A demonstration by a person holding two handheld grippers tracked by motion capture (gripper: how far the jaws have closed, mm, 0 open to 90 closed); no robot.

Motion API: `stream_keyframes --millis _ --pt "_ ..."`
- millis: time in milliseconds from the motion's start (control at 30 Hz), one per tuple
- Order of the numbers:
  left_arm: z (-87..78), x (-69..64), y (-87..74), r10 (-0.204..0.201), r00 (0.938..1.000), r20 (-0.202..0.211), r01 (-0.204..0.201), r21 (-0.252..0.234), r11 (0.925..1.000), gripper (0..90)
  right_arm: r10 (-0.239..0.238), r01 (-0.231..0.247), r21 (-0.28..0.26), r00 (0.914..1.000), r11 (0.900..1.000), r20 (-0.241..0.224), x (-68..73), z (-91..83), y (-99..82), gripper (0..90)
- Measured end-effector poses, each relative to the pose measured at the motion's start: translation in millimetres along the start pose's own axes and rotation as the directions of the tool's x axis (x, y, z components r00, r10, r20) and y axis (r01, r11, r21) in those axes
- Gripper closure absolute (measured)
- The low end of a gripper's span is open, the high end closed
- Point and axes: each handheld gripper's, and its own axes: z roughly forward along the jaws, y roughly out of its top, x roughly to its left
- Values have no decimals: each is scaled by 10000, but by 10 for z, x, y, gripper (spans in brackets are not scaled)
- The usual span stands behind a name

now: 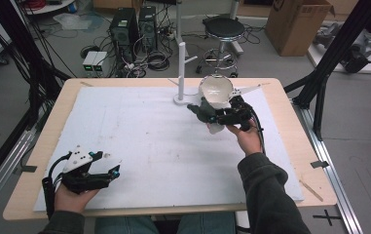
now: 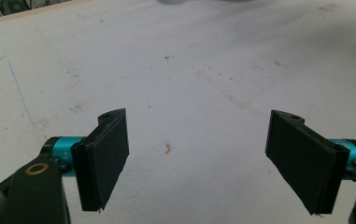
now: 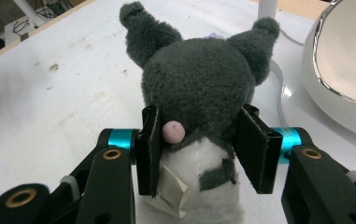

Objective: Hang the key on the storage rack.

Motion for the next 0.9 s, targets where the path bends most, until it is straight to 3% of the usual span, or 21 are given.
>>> stream_keyframes --millis 300,567,900 --pt "4 0 3 34 10000 12 -34 12 10000 217 -422 423 -137 9990 9990 124 86 -106 103 557" --pt "1 6 4 34 10000 4 -34 13 10000 217 -502 488 -443 9982 9978 -316 148 -136 228 561" --pt "-11 15 3 3 10000 -30 -3 -36 10000 217 -667 640 -703 9971 9955 -369 216 -170 395 562"
